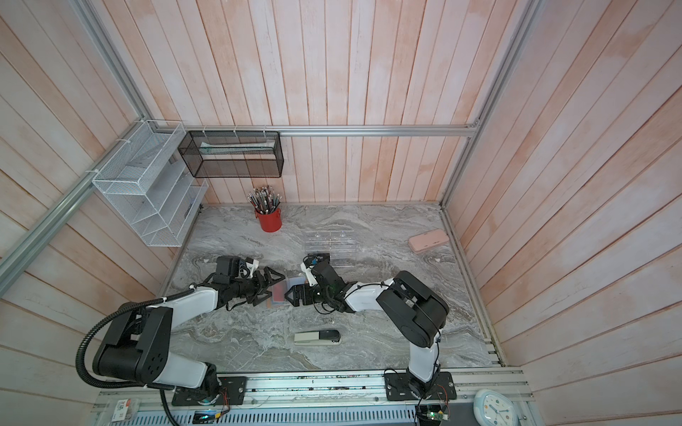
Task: Take the credit cards out of the card holder
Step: Flip the card slot at the card holder.
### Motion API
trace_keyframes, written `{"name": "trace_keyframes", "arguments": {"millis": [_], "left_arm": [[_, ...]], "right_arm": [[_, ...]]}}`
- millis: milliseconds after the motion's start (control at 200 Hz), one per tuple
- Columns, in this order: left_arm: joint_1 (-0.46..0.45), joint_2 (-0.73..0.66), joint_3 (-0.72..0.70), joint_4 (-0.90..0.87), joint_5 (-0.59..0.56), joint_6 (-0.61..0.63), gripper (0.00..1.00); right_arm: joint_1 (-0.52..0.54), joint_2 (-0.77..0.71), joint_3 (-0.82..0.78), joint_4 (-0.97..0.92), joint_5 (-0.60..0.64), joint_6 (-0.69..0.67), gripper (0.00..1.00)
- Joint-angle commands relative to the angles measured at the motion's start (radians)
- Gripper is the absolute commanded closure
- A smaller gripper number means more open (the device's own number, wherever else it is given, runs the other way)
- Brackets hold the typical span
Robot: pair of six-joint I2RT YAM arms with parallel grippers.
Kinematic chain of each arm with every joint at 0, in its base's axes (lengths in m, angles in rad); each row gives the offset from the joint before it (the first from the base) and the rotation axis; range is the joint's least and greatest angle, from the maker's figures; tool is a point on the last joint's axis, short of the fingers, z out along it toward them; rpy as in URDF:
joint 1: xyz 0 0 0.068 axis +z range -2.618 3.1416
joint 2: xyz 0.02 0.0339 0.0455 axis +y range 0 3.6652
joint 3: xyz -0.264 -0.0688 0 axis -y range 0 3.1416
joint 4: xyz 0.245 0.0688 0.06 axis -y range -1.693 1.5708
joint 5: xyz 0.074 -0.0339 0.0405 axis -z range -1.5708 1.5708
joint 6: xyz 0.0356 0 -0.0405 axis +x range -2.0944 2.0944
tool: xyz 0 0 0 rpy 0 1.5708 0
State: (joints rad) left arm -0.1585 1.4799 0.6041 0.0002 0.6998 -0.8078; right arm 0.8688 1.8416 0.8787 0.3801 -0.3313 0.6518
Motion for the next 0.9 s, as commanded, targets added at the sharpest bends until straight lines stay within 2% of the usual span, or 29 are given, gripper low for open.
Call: {"name": "trace_keyframes", "arguments": {"millis": [0,545,895], "left_arm": [[-0.006,-0.006,0.025,0.020,0.010,-0.011,0.00],[-0.017,-0.023,0.042,0.004,0.009,-0.025,0.00],[-0.028,-0.014,0.051,0.027,0.006,-0.049,0.00]], "right_arm": [[-0.005,-0.017,-0.033,-0.045,-0.004,0.011,0.02],[-0.003,-0.022,-0.027,-0.059,0.004,0.009,0.02],[0.025,-0.070,-0.017,-0.124,0.166,0.007,0.02]]}}
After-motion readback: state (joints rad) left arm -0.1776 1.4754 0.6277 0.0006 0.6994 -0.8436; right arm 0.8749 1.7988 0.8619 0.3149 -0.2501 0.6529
